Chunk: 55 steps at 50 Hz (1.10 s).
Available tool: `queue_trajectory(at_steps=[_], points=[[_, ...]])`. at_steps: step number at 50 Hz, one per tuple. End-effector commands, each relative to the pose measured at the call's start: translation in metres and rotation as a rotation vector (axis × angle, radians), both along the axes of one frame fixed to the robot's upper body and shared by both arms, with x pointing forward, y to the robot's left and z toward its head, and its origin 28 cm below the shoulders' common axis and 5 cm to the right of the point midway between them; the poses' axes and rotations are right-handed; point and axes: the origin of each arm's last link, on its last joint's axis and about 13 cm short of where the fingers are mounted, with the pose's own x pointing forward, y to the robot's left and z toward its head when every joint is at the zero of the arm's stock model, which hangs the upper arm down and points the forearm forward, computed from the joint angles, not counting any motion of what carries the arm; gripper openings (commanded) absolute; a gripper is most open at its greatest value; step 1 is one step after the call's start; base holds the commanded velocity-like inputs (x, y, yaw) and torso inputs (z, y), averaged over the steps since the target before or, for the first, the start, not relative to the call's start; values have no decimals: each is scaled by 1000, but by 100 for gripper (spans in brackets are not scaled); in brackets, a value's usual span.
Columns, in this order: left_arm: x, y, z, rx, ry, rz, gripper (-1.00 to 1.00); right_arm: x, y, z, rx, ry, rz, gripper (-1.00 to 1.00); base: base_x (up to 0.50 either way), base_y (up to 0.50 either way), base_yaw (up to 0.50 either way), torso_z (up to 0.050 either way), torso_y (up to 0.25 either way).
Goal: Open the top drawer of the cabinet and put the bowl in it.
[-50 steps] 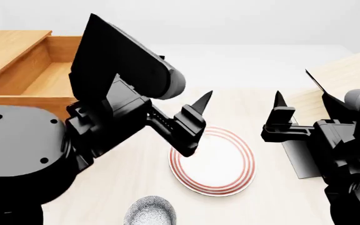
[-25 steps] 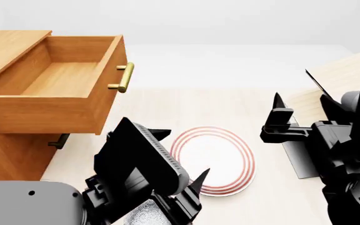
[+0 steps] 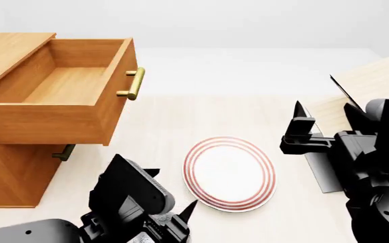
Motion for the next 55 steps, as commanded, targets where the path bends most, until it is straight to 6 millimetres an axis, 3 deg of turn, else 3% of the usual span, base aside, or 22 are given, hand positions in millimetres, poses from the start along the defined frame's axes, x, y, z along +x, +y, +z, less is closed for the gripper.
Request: queue_trajectory(at_steps=[1,30,55], points=[[1,13,-17,7,50,65,100,1,0,-2,-1,5,0,100,0,0,0,0,0],[-3,42,-30,101,131,199,100,3,1,-5,-2,14,0,100,0,0,0,0,0],[-8,48,-41,167,213,210,100,4,1,-7,1,18,8,100,0,0,0,0,0]])
